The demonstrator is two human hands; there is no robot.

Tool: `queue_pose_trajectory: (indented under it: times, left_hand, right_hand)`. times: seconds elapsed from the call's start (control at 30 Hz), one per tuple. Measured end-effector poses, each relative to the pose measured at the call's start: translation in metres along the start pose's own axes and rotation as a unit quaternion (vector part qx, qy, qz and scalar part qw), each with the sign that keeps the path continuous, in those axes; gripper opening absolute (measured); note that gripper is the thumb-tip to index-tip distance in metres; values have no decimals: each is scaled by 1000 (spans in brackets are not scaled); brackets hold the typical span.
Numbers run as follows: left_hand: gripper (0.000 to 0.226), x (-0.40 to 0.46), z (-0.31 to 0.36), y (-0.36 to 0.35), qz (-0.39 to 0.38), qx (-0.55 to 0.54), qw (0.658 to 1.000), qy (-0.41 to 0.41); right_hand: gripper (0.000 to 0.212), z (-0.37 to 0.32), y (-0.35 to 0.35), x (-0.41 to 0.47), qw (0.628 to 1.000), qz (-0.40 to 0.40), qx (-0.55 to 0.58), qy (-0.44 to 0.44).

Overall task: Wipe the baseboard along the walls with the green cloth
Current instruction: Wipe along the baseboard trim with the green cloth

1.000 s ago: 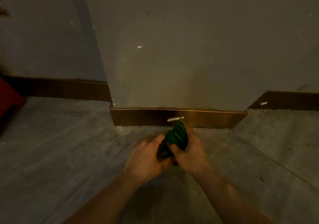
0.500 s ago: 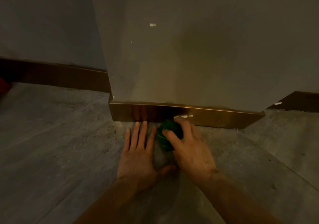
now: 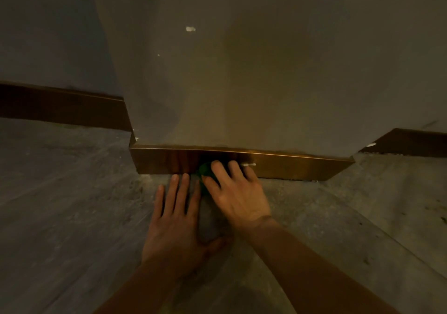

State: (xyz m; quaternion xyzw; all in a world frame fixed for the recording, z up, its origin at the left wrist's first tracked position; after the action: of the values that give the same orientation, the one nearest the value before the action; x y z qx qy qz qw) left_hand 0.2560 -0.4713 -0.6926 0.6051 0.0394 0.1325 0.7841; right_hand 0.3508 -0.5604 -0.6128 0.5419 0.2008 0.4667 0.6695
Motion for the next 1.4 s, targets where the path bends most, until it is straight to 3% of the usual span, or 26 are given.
queue_pose_trajectory:
  times: [0.57, 0.9, 1.4]
  left_hand:
    - [125, 0, 1, 5, -25, 12, 1000, 6]
    - [126, 1, 1, 8, -32, 7, 999, 7]
    - [127, 1, 0, 9, -39, -2, 999, 2]
  right_hand:
    - [52, 40, -1, -27, 992, -68, 28, -99]
    - [46, 58, -2, -39, 989, -56, 33, -131]
    - [61, 77, 2, -57, 980, -63, 36, -185]
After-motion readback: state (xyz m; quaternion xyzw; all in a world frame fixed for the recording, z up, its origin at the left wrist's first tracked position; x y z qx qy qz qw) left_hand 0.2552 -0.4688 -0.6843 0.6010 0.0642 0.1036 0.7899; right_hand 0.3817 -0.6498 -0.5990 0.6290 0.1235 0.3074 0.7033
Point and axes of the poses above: each hand's wrist, its own x-axis towards the middle knuckle, its own y-axis out of the back of the hand, z = x × y, the point moved 3 cm from there along x, towards the middle knuckle, and after that the axes turned 5 degrees about z, right-handed, at the moved point
